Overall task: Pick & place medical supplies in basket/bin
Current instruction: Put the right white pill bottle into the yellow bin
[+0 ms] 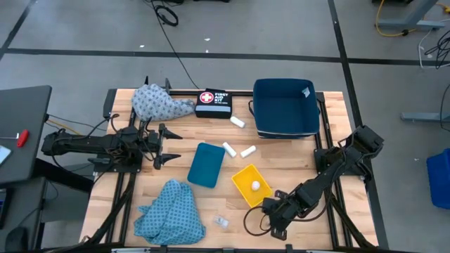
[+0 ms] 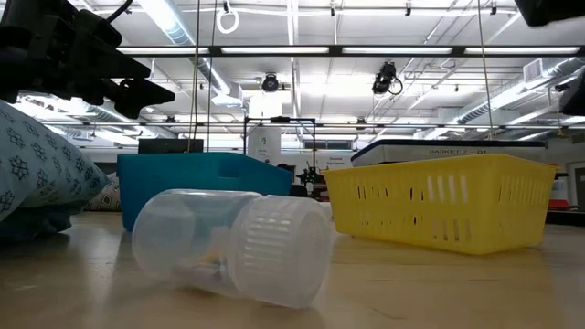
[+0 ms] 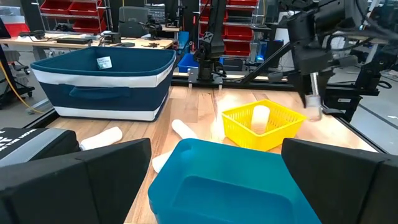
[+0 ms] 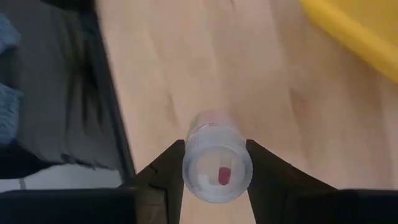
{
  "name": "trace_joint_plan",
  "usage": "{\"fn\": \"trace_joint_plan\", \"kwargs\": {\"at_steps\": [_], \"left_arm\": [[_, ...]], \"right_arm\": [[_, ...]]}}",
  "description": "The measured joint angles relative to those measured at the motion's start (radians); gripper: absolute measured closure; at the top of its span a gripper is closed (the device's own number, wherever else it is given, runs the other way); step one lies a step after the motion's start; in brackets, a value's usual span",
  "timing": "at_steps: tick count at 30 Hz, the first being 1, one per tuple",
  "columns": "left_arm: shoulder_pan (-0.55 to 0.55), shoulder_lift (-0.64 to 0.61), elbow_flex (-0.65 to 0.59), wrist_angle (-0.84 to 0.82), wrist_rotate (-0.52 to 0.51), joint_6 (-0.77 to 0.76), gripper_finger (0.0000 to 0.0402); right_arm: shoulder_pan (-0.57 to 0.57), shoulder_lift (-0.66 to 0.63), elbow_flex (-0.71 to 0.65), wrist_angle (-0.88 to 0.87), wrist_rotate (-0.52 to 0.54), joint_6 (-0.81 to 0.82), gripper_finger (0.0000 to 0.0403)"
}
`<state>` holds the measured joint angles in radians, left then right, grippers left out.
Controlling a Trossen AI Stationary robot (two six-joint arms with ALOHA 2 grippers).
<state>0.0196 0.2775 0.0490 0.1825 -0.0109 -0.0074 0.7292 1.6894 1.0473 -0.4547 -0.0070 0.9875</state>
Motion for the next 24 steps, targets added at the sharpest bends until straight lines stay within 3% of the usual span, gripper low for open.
{"fn": "trace_joint_plan", "kwargs": {"at_steps": [6,11,17,24], "left_arm": [[0.000,0.000,0.000,0.000,0.000,0.000,0.0035],[0.000,0.000,0.000,0.000,0.000,0.000,0.0035],[0.000,0.000,0.000,0.000,0.000,0.000,0.0035],[0.000,0.000,0.000,0.001,0.000,0.000,0.0035]], "right_arm": [[0.003,0.000,0.000,0.185,0.124,-0.143,0.0269],[0.003,0.000,0.000,0.269,0.312,-0.287,0.0269],[-0.009,0.000,0.000,0.184,0.542,-0.348,0.0269],[-0.087,0.000,0.000,0.021,0.617,-0.347,0.0269]]}}
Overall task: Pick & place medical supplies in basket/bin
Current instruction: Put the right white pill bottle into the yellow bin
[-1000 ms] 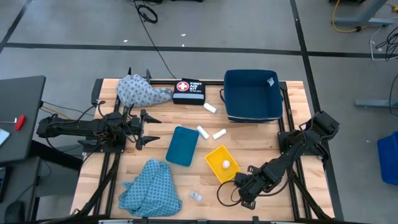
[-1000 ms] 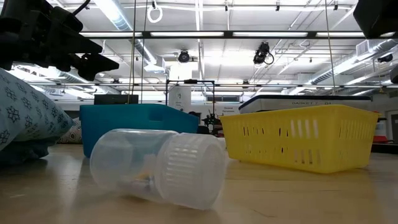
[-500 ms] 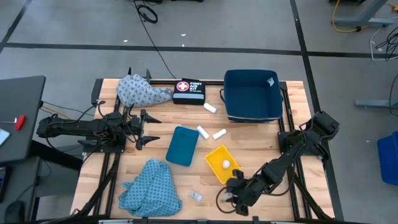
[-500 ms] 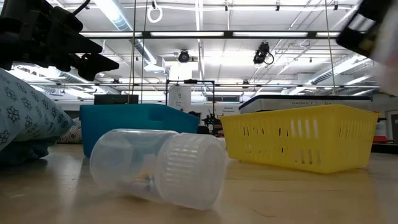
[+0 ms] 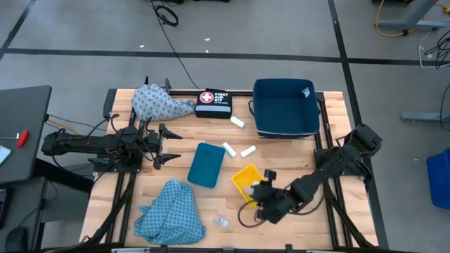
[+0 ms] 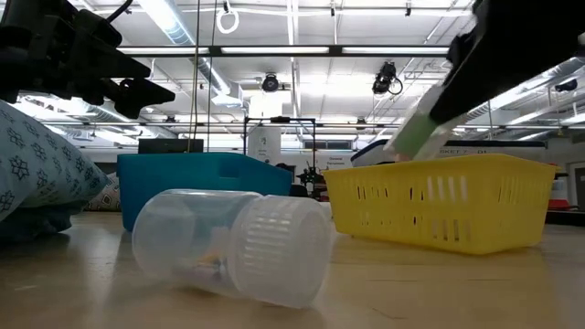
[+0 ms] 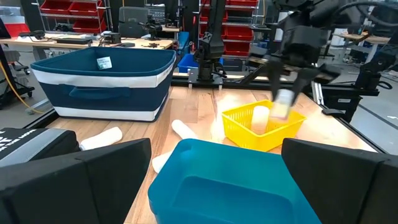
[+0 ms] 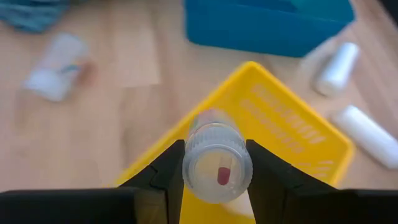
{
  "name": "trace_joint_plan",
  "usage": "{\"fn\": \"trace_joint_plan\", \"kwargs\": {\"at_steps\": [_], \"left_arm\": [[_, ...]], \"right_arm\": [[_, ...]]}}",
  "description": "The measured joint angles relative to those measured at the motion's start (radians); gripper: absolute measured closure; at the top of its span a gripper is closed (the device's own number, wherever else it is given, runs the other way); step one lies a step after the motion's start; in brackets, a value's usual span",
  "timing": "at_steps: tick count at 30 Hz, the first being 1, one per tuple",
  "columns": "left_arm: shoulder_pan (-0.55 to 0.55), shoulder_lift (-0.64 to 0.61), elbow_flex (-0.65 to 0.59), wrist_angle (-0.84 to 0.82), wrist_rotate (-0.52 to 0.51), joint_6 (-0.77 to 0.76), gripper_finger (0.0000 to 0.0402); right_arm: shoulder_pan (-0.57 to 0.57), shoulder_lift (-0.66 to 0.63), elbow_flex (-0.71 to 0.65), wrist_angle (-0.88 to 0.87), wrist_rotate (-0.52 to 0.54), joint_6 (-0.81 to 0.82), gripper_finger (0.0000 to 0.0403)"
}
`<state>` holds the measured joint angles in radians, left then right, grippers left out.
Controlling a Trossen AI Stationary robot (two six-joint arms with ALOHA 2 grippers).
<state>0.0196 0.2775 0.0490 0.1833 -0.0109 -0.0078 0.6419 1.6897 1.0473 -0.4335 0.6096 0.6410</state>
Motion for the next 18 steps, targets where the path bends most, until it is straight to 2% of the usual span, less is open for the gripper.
{"fn": "trace_joint_plan", "kwargs": {"at_steps": [4,13,18], "left_arm": [[0.000,0.000,0.000,0.000,0.000,0.000,0.0035],[0.000,0.000,0.000,0.000,0.000,0.000,0.0035],[0.000,0.000,0.000,0.000,0.000,0.000,0.0035]], "right_arm": [[-0.052,0.000,0.000,-0.036,-0.023,-0.042,0.0269],[-0.135,0.000,0.000,-0.062,-0.198,-0.101,0.0269],[-0.158,0.000,0.000,-0.063,-0.228,-0.108,0.0269]]}}
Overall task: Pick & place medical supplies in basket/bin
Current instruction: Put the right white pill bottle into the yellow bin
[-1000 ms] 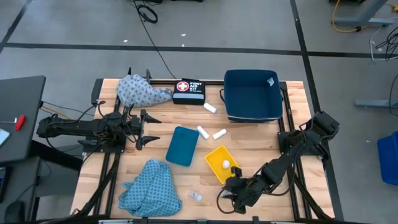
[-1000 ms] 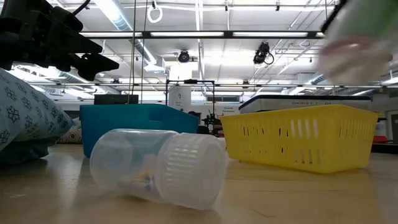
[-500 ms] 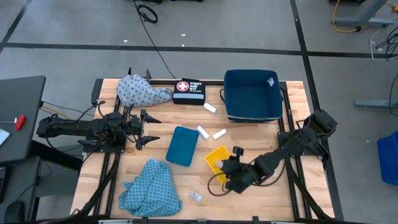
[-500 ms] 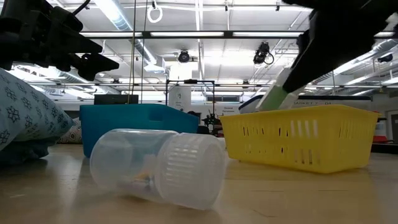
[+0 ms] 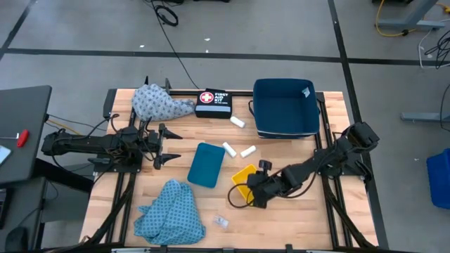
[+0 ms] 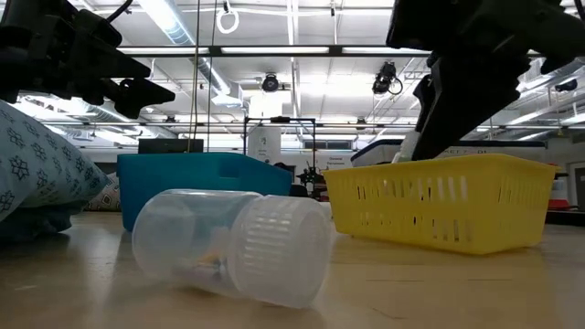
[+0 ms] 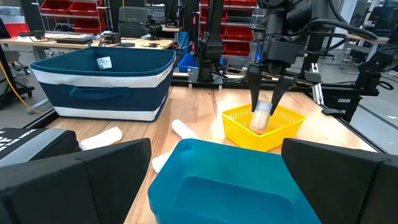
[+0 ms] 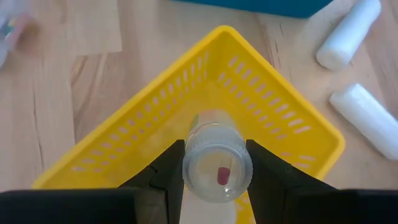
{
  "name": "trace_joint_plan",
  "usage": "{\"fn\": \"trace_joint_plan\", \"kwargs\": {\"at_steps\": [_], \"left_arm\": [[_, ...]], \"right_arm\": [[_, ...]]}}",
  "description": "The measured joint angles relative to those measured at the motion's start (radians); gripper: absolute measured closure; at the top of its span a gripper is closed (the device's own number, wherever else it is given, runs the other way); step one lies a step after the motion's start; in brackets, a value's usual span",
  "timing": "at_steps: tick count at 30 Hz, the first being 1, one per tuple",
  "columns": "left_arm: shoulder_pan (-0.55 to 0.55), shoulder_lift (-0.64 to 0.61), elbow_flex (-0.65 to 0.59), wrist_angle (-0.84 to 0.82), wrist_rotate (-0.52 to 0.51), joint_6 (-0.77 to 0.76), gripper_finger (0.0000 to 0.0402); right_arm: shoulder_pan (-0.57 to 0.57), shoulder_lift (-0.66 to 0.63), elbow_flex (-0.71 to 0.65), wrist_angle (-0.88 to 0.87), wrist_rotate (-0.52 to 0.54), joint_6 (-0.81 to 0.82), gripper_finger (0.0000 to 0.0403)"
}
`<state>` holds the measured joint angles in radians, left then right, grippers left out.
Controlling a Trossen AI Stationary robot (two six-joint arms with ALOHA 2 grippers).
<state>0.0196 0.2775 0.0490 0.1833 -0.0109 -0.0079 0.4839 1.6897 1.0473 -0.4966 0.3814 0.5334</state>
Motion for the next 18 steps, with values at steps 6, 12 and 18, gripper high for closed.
{"fn": "trace_joint_plan", "kwargs": {"at_steps": [6,12,18], "left_arm": [[0.000,0.000,0.000,0.000,0.000,0.000,0.0035],[0.000,0.000,0.000,0.000,0.000,0.000,0.0035],[0.000,0.000,0.000,0.000,0.000,0.000,0.0035]], "right_arm": [[-0.012,0.000,0.000,0.001,-0.016,0.000,0.0229],[-0.013,0.000,0.000,0.014,-0.018,0.000,0.0151],[-0.016,0.000,0.000,0.041,-0.017,-0.009,0.0157]]}}
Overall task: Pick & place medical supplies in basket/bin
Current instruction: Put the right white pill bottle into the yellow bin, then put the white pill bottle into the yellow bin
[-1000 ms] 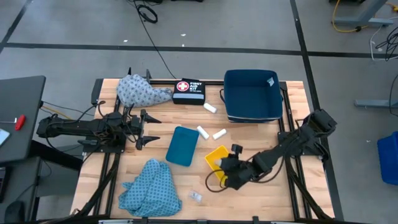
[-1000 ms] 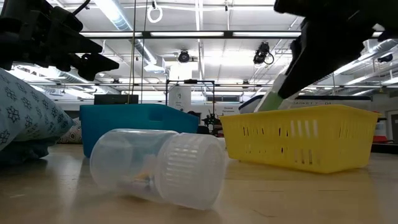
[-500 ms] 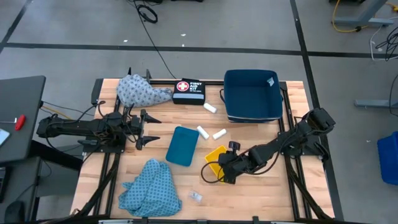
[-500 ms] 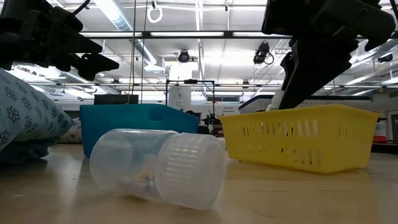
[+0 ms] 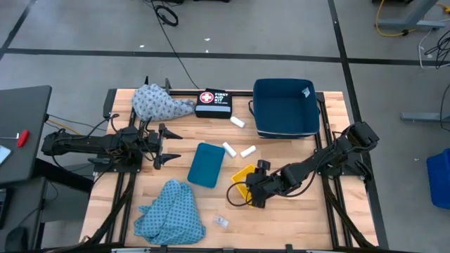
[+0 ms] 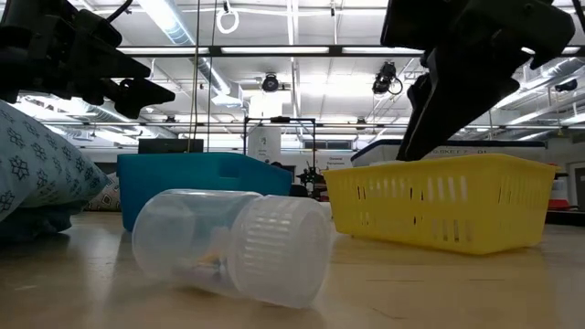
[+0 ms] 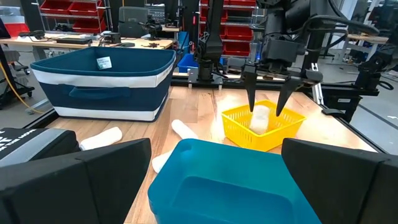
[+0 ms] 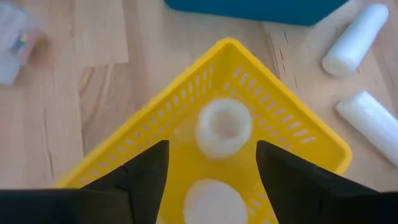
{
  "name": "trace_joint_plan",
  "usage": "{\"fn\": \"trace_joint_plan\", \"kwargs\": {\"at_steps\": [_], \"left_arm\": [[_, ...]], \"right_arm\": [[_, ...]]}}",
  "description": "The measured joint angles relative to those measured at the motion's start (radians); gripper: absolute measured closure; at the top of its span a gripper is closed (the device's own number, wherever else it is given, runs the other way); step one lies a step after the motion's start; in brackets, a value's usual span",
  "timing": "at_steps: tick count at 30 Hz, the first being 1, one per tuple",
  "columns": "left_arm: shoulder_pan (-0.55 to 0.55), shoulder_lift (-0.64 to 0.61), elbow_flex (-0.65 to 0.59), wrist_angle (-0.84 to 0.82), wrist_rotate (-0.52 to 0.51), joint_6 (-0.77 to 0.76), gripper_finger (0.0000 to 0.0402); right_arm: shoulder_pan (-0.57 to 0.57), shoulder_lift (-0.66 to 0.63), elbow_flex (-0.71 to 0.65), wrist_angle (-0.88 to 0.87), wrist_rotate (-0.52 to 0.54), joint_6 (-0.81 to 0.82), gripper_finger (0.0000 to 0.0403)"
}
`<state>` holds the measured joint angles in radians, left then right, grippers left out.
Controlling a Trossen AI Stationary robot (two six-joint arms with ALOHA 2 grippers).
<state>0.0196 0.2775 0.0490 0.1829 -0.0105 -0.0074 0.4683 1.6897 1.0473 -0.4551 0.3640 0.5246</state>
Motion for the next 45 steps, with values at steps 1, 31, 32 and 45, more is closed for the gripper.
{"fn": "trace_joint_plan", "kwargs": {"at_steps": [1,31,32,45], "left_arm": [[0.000,0.000,0.000,0.000,0.000,0.000,0.0035],[-0.383,0.862,0.450,0.079,-0.125,0.072,0.0043],[-0.395,0.903,0.479,0.079,-0.114,0.077,0.0043],[-0.496,1.306,0.821,-0.004,-0.033,0.045,0.0044]], "right_arm": [[-0.001,0.000,0.000,0.009,0.006,-0.005,0.0160],[0.103,0.000,0.000,0.447,0.403,-0.357,0.0169],[0.110,0.000,0.000,0.480,0.400,-0.382,0.0169],[0.239,-0.201,-0.115,0.727,0.174,-0.564,0.0176]]}}
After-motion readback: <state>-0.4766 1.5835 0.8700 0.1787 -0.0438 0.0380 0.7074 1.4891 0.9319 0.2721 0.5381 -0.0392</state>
